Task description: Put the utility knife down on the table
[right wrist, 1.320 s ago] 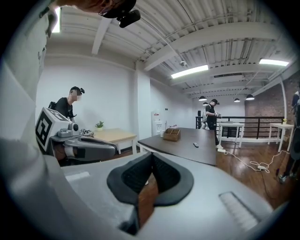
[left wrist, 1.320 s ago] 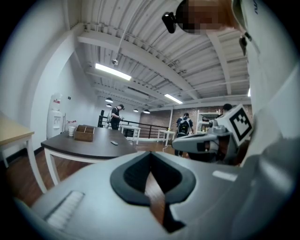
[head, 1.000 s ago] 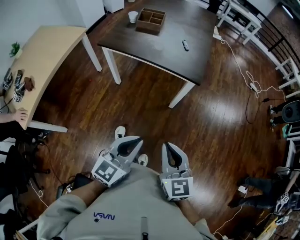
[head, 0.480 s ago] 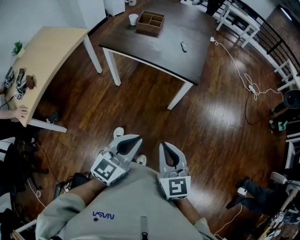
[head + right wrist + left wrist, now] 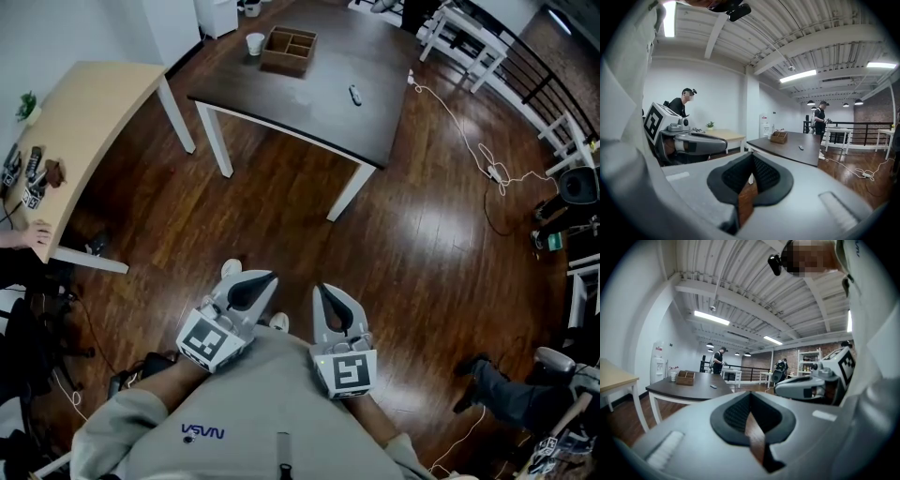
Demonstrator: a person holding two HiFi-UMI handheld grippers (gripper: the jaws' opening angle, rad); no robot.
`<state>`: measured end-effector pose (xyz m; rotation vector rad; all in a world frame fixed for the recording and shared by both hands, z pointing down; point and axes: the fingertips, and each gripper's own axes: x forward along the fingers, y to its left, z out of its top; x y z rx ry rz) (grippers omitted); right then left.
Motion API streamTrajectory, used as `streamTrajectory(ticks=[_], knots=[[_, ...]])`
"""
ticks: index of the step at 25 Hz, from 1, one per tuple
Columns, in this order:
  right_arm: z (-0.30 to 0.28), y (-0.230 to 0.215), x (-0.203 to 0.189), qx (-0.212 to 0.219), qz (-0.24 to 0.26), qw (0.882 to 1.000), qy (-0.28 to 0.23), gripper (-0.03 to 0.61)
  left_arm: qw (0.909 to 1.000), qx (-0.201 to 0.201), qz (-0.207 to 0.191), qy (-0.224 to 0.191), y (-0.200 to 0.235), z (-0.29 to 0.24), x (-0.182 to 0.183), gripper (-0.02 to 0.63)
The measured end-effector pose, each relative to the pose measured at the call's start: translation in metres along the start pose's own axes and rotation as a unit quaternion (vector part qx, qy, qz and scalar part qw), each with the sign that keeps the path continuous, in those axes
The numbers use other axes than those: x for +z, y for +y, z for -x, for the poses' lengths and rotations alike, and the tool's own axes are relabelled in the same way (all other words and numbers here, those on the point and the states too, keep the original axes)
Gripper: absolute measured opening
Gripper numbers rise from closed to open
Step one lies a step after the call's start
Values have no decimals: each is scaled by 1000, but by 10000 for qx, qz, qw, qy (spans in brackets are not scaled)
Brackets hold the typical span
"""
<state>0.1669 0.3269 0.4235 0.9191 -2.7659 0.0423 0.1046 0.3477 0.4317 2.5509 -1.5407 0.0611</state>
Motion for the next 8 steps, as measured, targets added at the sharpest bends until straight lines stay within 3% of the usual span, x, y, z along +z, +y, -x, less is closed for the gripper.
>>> streamTrajectory(ticks=[8], knots=[[1,4,1,-15,-17,10000,-56,-2,9999,34,-35,116,3,8,-9,-20]])
